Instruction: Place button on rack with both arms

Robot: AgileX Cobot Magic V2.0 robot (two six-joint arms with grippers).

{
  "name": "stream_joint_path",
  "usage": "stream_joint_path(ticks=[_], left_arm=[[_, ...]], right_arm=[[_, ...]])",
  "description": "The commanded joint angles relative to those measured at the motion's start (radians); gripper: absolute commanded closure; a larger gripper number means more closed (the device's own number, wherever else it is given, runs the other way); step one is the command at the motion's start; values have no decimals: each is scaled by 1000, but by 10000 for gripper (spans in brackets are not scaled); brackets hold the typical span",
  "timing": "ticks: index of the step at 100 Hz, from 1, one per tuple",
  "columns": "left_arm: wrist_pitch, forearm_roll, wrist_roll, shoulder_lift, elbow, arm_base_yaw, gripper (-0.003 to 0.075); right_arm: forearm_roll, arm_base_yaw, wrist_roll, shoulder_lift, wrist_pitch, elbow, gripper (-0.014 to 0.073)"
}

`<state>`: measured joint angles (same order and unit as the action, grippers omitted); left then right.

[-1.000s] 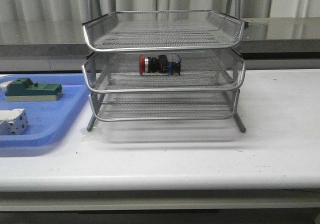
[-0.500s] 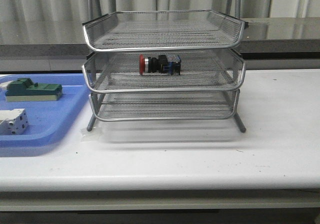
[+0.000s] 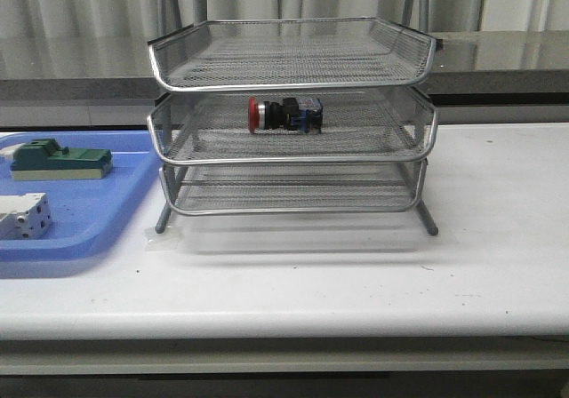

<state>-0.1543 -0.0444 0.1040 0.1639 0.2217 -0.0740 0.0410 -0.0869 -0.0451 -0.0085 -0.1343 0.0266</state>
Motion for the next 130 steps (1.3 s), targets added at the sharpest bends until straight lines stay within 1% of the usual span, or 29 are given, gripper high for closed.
stream_joint_path(ticks=[1,12,30,40,57,71,130], left_arm=[[132,44,-56,-10,-5,2,741],[178,68,-104,-63,-59,2,741],[186,105,-184,-158,-162,23,741],[188,107,-196,-200,-209,34,741],[241,110,-233,-200,-259,38,741],[265,129,-232,-200,-259,38,741],[263,134,-232,-200,-259,38,741]], right_arm=[[-10,-1,-3,-19,87,1,651],[-10,-1,-3,-19,87,1,651],[-10,-1,-3,-19,87,1,651],[-10,-1,-3,-19,87,1,651],[-10,-1,-3,-19,87,1,651],[-10,-1,-3,-19,87,1,651],[-10,-1,-3,-19,87,1,651]])
